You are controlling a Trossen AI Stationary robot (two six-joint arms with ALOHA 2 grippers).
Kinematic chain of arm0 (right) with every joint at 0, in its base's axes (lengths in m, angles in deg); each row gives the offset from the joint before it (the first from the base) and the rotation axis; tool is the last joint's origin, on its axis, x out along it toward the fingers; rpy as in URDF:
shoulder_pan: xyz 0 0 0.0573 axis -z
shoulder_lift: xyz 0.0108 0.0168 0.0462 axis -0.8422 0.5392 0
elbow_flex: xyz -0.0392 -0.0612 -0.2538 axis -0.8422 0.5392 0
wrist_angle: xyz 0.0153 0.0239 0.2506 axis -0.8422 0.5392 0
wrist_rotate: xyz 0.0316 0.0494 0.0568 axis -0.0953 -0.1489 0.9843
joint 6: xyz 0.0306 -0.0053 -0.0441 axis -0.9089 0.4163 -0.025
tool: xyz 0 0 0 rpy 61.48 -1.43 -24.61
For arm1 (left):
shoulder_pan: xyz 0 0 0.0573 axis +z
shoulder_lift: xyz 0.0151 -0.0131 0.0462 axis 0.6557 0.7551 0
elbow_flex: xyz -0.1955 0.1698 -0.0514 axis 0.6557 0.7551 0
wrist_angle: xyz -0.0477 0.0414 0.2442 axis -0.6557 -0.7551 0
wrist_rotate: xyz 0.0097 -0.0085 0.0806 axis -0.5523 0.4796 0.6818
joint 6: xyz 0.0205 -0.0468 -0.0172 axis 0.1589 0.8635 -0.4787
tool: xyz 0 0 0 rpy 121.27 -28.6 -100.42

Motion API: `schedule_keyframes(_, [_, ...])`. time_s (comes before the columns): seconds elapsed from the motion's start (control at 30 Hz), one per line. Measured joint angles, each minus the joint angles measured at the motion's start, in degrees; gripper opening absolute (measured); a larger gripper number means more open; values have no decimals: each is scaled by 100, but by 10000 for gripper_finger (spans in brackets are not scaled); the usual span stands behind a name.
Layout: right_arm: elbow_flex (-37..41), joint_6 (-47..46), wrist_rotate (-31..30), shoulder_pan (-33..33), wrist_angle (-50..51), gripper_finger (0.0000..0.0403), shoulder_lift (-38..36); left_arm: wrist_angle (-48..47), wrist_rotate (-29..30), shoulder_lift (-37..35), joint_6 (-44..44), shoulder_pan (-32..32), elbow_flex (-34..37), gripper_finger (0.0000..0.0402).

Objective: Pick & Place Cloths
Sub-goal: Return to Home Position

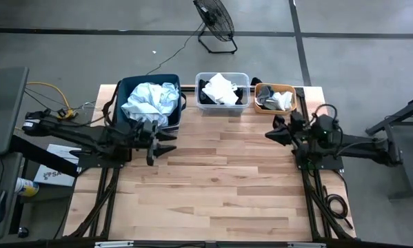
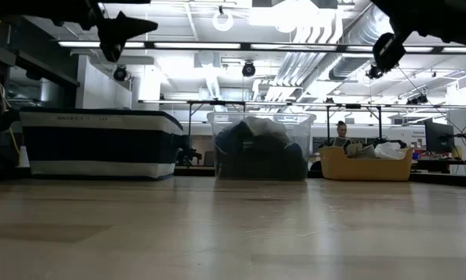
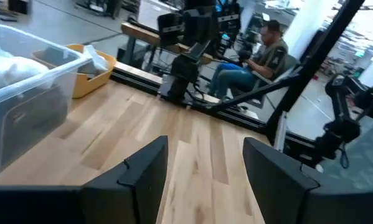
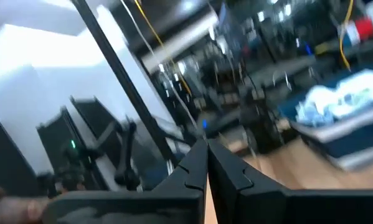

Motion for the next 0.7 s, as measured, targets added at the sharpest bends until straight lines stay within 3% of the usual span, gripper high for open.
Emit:
schedule_keyframes(0.23, [513, 62, -768, -440, -499, 4, -512, 747, 567, -40, -12, -478, 453, 204])
schedule_keyframes(0.5, [1121, 88, -789, -473, -1626, 4, -1243, 1878, 1026, -40, -265, -848, 941, 204])
schedule_keyframes(0.7, [1199, 87, -736, -473, -1200, 4, -1869, 2463, 992, -40, -269, -861, 1305, 204])
